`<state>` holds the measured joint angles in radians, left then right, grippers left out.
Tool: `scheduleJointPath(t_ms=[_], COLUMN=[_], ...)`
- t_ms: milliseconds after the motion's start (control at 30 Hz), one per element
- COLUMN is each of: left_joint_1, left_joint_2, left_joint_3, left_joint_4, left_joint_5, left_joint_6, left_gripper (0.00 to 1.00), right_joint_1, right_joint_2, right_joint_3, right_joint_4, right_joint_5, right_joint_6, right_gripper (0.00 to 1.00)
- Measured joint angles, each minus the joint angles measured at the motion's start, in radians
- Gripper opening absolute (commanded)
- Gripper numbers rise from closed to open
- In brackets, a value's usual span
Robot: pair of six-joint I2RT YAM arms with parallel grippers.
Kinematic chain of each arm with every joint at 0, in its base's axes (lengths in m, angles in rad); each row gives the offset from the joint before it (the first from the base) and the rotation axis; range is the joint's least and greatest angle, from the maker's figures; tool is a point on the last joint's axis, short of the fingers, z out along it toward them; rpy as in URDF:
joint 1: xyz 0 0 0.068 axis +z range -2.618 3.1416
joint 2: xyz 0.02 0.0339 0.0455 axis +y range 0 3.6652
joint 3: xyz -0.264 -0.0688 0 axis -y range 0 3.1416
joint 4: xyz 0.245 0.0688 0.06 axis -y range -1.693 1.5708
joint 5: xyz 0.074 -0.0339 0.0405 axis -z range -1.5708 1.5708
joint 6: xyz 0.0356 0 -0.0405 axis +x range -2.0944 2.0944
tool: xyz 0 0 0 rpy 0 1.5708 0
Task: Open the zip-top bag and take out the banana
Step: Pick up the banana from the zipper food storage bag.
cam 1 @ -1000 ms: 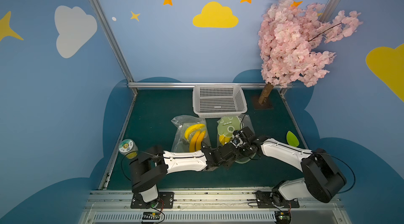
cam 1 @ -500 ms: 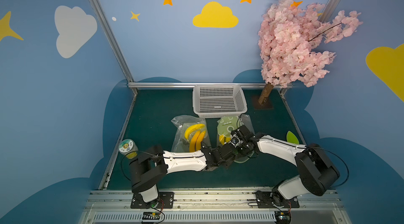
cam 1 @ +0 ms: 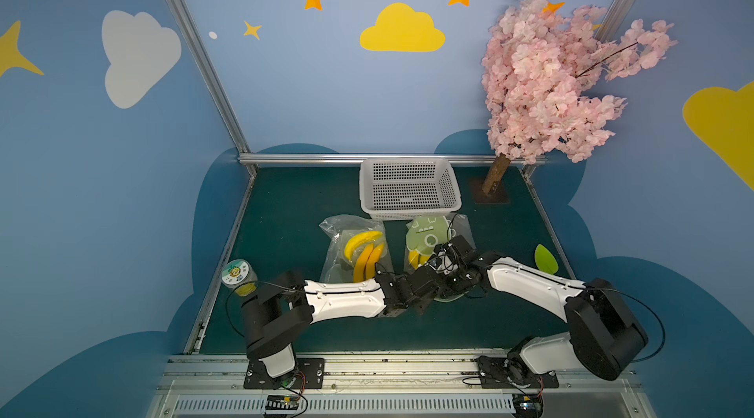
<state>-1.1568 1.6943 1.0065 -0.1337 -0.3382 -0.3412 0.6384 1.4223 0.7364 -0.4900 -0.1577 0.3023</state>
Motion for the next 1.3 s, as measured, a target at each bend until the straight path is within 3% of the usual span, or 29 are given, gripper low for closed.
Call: scheduleJointPath(t_ms=[67, 100, 367, 1100, 1300], left_joint_1=[0.0, 0.0, 0.0, 0.0, 0.001], left_joint_2=[0.0, 0.0, 0.0, 0.0, 0.001], left_joint_3=[0.0, 0.0, 0.0, 0.0, 0.0], left_joint_4=[0.0, 0.0, -0.004, -0.004, -0.004], left_joint_5=[0.002, 0.002, 0.006, 0.008, 0.01], left_joint_6=[0.0, 0.0, 0.0, 0.0, 0.0], left_gripper=[0.03, 0.03, 0.03, 0.03, 0.03], right_joint_1=[0.0, 0.0, 0.003, 0.023, 0.023], right_joint_2=[-0.001, -0.005, -0.099, 0.05, 0.052], right_joint_3=[0.0, -0.001, -0.042, -0.033, -0.035], right_joint_4=[-0.011, -0.013, 0.023, 0.163, 0.216], right_joint_5=[0.003, 0.005, 0.0, 0.019, 0.019], right_joint_6=[0.005, 0.008, 0.023, 0.011, 0.008], right_gripper=[0.2, 0.25, 0.35, 0.3, 0.19])
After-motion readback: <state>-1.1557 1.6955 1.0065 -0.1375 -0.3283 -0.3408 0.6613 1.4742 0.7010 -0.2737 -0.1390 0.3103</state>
